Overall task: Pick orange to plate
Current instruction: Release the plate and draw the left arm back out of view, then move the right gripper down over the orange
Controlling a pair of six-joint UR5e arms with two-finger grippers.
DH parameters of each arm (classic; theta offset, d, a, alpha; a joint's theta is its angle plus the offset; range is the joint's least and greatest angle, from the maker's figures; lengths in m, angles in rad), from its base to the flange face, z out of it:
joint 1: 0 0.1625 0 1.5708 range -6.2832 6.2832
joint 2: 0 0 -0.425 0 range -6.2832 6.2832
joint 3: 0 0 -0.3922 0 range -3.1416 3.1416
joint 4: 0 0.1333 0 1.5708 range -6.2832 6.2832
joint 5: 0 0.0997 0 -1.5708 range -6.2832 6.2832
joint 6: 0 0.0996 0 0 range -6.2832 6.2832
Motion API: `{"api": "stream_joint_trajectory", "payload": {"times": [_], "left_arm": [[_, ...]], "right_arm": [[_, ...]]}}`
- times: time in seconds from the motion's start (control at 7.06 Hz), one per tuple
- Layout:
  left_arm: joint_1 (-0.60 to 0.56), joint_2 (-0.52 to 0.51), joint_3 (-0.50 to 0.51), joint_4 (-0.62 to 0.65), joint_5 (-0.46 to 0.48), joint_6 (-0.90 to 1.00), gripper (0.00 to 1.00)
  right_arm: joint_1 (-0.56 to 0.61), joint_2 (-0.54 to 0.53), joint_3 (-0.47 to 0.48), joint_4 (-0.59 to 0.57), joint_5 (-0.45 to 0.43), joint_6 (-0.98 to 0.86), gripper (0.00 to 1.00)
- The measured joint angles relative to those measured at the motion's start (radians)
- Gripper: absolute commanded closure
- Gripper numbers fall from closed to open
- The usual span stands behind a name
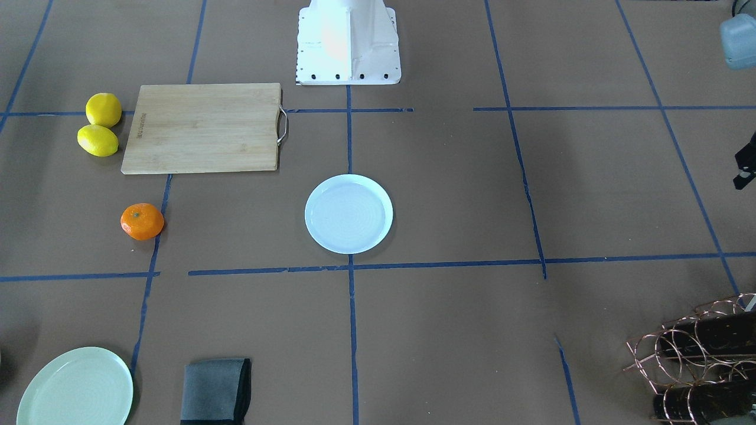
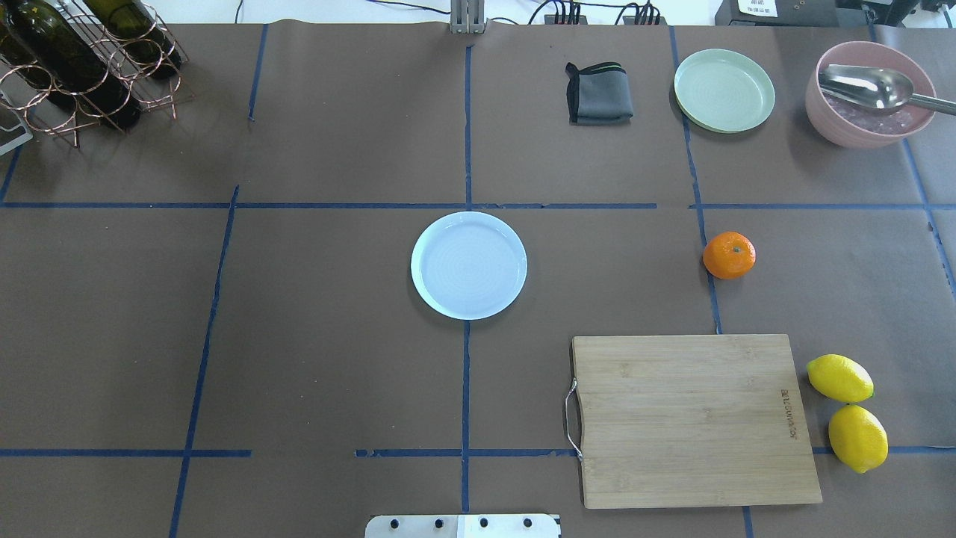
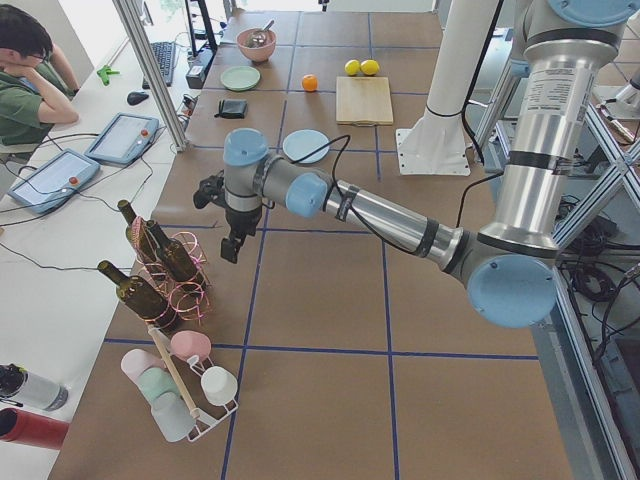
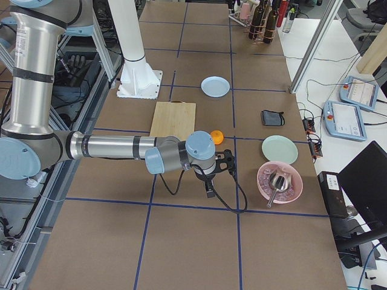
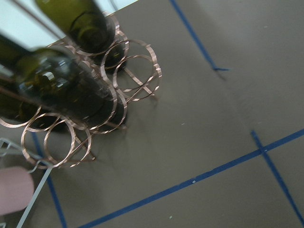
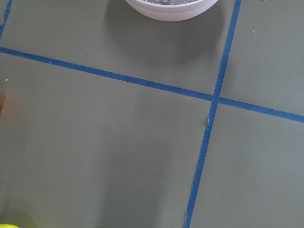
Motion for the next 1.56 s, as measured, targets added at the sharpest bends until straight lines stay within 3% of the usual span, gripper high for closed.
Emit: {"api": "stream_joint_trajectory", "payload": {"times": [0.42,0.71,0.99,1.56], "left_arm": [[-0.12,0.166,0.035,0.036,-0.017,0.14,0.0],[-0.147,0.156,0.024,0.162,-0.013,0.17,0.0],[-0.148,0.129,0.011,0.199,-0.017,0.181,0.0],[-0.148,0.116,-0.004,0.195,-0.019,0.18,0.0]], "right_arm": [[-0.009,0.011,0.035,0.003,0.002,-0.002,0.0],[-0.043,0.047,0.059,0.004,0.001,0.017,0.0],[-0.175,0.141,0.066,0.005,-0.028,0.191,0.0],[-0.552,0.344,0.032,0.008,-0.316,0.633,0.0]]}}
